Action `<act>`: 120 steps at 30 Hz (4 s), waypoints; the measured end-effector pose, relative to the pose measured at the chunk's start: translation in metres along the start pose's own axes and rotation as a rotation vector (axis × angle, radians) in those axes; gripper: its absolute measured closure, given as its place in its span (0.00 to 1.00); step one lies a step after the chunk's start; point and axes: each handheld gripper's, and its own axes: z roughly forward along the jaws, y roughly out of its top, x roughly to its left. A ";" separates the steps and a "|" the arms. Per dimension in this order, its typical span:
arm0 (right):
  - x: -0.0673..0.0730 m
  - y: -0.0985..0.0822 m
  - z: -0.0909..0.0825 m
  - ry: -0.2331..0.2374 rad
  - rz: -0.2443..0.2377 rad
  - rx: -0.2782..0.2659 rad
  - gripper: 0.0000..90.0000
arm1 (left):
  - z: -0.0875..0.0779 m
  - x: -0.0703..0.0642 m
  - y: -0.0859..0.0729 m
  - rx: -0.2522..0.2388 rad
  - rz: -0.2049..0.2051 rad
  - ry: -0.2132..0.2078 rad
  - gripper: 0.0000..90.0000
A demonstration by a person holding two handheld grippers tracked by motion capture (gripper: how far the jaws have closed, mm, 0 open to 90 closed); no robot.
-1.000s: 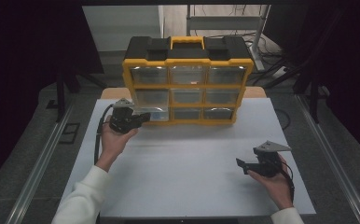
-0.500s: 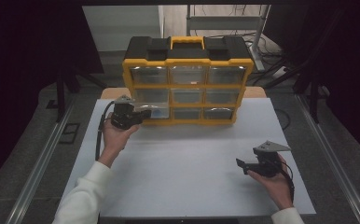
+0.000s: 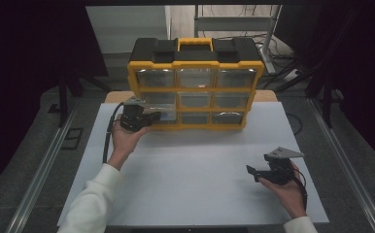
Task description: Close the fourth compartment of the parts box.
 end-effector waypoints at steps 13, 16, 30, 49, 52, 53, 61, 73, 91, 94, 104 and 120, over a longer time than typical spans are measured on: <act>0.001 -0.001 0.000 0.003 -0.002 0.009 0.18 | 0.004 0.004 0.004 -0.003 -0.004 0.018 1.00; 0.001 -0.002 0.000 0.002 -0.006 0.016 0.18 | 0.006 0.005 0.005 -0.006 0.001 0.024 1.00; -0.001 -0.007 -0.004 -0.007 0.000 0.026 0.18 | 0.013 0.012 0.016 -0.005 0.010 0.053 1.00; 0.000 -0.008 -0.002 -0.002 -0.015 0.048 0.18 | 0.025 0.022 0.026 -0.006 -0.001 0.078 1.00; -0.001 -0.008 -0.002 -0.003 -0.015 0.048 0.18 | 0.028 0.022 0.026 -0.010 -0.007 0.083 1.00; -0.001 -0.008 -0.001 -0.003 -0.015 0.048 0.18 | 0.029 0.023 0.026 -0.015 -0.012 0.082 1.00; -0.001 -0.008 -0.001 -0.003 -0.013 0.051 0.18 | 0.032 0.024 0.025 -0.016 -0.023 0.086 1.00; 0.000 -0.007 -0.001 -0.002 -0.015 0.050 0.18 | 0.011 0.013 0.007 -0.003 0.064 0.039 1.00; 0.003 -0.005 -0.002 0.003 -0.022 0.044 0.18 | -0.034 -0.014 -0.050 -0.004 0.110 -0.005 0.33; 0.003 -0.005 -0.002 0.003 -0.020 0.044 0.18 | -0.039 -0.016 -0.062 -0.015 0.112 0.031 0.23; 0.003 -0.004 -0.001 0.027 -0.028 0.035 0.18 | -0.048 -0.011 -0.103 0.031 0.121 0.055 0.18; 0.005 -0.001 -0.002 0.075 -0.025 -0.002 0.17 | -0.067 -0.007 -0.147 0.055 0.045 0.073 0.17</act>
